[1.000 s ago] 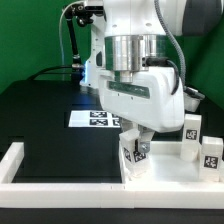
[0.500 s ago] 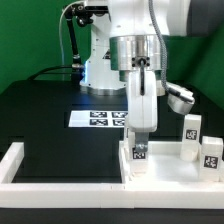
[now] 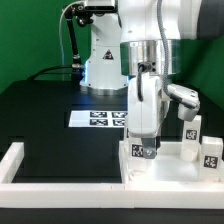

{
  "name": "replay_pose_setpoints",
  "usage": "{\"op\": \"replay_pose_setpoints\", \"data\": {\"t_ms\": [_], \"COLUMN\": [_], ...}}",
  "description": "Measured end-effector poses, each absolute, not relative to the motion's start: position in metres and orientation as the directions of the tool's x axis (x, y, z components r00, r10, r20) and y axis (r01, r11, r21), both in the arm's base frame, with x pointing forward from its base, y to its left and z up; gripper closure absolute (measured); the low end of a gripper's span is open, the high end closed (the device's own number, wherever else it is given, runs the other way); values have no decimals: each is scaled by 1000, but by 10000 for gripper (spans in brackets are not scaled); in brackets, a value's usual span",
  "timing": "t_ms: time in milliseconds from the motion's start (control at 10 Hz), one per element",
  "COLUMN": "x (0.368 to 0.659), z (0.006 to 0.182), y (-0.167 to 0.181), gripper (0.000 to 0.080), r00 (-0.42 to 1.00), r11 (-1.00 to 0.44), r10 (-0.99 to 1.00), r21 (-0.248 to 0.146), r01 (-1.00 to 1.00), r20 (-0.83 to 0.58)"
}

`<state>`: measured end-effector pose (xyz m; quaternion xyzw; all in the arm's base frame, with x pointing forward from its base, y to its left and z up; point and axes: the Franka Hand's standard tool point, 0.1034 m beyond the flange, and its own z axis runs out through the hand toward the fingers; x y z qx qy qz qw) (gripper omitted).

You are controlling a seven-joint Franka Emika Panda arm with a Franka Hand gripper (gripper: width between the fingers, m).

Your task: Assemble square table

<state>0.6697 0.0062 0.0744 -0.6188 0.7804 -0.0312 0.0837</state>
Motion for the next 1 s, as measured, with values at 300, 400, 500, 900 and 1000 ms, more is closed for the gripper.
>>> {"op": "replay_pose_setpoints", "data": {"t_ms": [300,400,500,900,1000], "x": [662,662,662,665,665], "z": [85,83,83,82,82], "y": [7,5,5,2,2], "gripper": [171,153,151,151,151], "r00": [217,277,354,694,684], "r11": [-214,-275,-352,-699,-688], "r10": [-976,-961,-935,-715,-725], "r21": [-92,-90,-90,-53,-55], "r01": [-972,-957,-932,-714,-723], "r20": [-21,-14,-7,79,77]}}
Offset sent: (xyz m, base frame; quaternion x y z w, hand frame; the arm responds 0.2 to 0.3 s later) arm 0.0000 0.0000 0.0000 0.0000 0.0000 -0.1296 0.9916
